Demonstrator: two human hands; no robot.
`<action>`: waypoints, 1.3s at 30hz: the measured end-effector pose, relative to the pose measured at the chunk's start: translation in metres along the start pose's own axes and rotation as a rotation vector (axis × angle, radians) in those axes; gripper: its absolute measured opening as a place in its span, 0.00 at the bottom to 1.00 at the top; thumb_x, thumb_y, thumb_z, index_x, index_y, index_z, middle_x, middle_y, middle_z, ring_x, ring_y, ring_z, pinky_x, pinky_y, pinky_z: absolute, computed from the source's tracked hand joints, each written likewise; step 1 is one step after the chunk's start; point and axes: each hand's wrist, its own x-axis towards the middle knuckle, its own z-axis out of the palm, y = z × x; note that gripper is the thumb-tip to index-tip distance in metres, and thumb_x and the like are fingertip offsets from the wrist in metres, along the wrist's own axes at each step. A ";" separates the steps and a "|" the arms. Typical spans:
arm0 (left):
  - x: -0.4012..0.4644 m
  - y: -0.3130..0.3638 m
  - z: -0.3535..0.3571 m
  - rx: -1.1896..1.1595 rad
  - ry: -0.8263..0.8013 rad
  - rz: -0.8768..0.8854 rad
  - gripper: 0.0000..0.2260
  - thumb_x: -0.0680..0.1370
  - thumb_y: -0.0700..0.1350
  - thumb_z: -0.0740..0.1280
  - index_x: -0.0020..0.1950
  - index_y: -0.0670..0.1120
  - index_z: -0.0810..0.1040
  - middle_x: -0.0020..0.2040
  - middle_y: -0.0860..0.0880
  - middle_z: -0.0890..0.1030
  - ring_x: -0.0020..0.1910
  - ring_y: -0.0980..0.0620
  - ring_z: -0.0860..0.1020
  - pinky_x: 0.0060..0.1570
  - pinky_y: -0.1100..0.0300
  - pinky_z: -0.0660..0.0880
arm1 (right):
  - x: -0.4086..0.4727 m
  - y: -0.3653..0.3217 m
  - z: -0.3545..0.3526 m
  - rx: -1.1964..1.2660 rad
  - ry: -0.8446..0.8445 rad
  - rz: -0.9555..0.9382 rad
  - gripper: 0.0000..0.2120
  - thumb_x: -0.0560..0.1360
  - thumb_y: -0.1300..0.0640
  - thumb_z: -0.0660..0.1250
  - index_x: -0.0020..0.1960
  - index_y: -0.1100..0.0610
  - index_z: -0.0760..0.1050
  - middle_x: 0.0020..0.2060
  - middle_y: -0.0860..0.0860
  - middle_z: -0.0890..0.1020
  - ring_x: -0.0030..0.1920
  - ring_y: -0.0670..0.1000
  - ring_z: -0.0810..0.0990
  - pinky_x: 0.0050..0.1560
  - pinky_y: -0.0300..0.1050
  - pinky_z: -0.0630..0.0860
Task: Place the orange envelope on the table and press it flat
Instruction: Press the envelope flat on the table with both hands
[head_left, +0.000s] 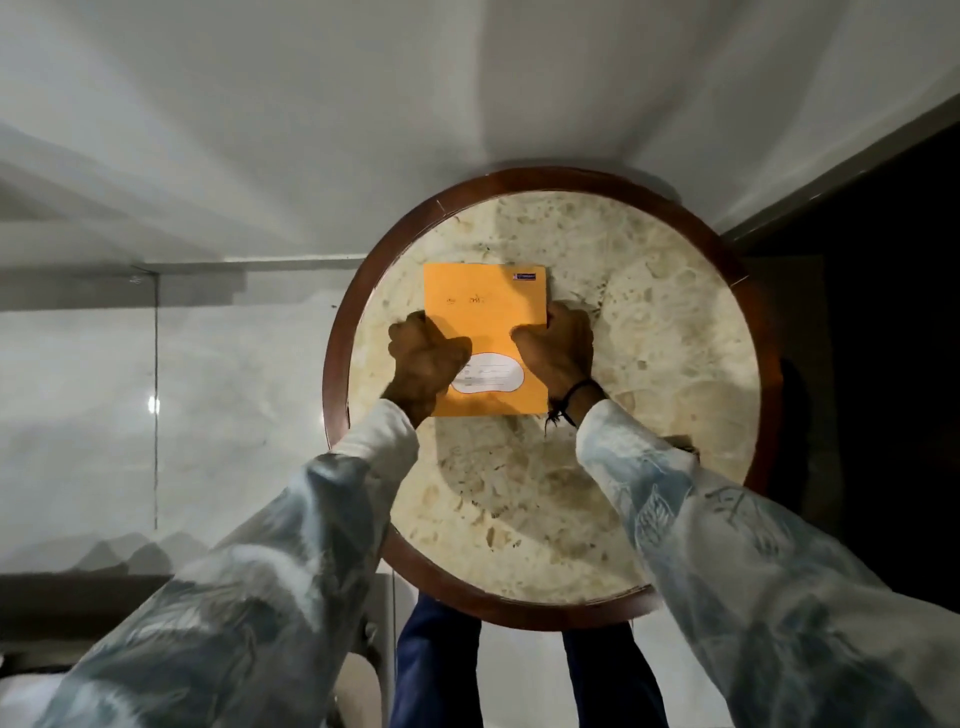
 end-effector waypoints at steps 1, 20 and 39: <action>-0.002 -0.002 -0.002 -0.105 -0.076 0.056 0.21 0.71 0.36 0.73 0.60 0.36 0.70 0.62 0.37 0.74 0.60 0.39 0.76 0.57 0.44 0.81 | 0.006 -0.002 -0.003 0.040 -0.019 0.011 0.10 0.73 0.60 0.69 0.52 0.64 0.79 0.57 0.63 0.82 0.55 0.64 0.81 0.46 0.46 0.73; -0.011 -0.030 0.006 -0.061 0.116 0.762 0.21 0.81 0.41 0.65 0.68 0.36 0.60 0.61 0.44 0.73 0.57 0.61 0.76 0.51 0.52 0.78 | -0.045 0.008 -0.011 0.207 0.294 -0.437 0.19 0.80 0.56 0.69 0.66 0.65 0.72 0.60 0.58 0.83 0.59 0.58 0.83 0.59 0.54 0.80; -0.017 -0.017 0.018 0.281 0.303 0.287 0.31 0.73 0.42 0.73 0.74 0.41 0.66 0.70 0.36 0.69 0.66 0.32 0.72 0.64 0.43 0.74 | -0.006 0.015 -0.012 -0.048 0.238 -0.077 0.26 0.72 0.47 0.75 0.64 0.59 0.73 0.55 0.59 0.84 0.61 0.61 0.79 0.56 0.51 0.75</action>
